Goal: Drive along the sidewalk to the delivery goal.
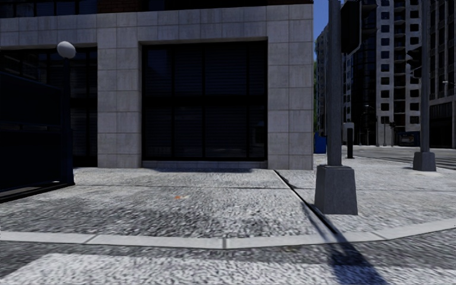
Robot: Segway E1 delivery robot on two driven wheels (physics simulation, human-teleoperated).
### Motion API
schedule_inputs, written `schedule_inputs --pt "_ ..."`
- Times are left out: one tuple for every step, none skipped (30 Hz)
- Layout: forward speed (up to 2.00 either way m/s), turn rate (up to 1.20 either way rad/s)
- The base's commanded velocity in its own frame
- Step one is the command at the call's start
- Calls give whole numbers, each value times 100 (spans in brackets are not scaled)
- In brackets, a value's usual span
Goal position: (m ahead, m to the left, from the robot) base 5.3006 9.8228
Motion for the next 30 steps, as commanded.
schedule_inputs --pt "188 0" --pt "188 0" --pt "188 0" --pt "188 0" --pt "188 0" --pt "188 0" --pt "188 0" --pt "188 0" --pt "188 0" --pt "188 0" --pt "185 0" --pt "184 0" --pt "183 0" --pt "183 0" --pt "183 0" --pt "183 0" --pt "183 0" --pt "183 0" --pt "182 0" --pt "182 0" --pt "182 0" --pt "182 0" --pt "182 0" --pt "182 0" --pt "182 0" --pt "182 0" --pt "182 0" --pt "182 0" --pt "182 0" --pt "182 0"
